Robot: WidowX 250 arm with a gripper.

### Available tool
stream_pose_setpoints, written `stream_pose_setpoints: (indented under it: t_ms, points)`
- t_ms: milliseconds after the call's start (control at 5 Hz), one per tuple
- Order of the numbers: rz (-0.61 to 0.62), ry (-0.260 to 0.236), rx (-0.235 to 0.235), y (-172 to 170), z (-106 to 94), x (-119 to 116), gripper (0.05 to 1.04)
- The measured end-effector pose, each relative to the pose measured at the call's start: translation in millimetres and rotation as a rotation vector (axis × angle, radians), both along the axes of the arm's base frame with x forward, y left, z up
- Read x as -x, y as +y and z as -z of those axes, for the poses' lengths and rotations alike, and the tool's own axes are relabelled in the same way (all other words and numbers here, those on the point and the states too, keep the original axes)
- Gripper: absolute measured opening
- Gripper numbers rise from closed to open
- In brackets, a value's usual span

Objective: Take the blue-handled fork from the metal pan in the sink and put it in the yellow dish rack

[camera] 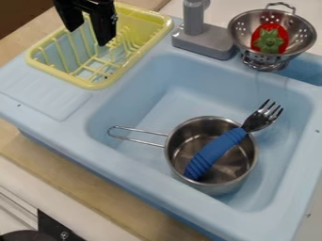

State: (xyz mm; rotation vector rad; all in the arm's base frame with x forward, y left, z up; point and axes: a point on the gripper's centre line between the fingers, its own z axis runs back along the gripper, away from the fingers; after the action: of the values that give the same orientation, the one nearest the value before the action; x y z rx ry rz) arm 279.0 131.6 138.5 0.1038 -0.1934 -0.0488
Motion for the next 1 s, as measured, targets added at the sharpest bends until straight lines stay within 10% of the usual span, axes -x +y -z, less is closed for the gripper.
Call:
stream_pose_setpoints:
  t_ms: [1000]
  points:
    - [0.046,-0.001,0.061,-49,-22.0,25,0.998]
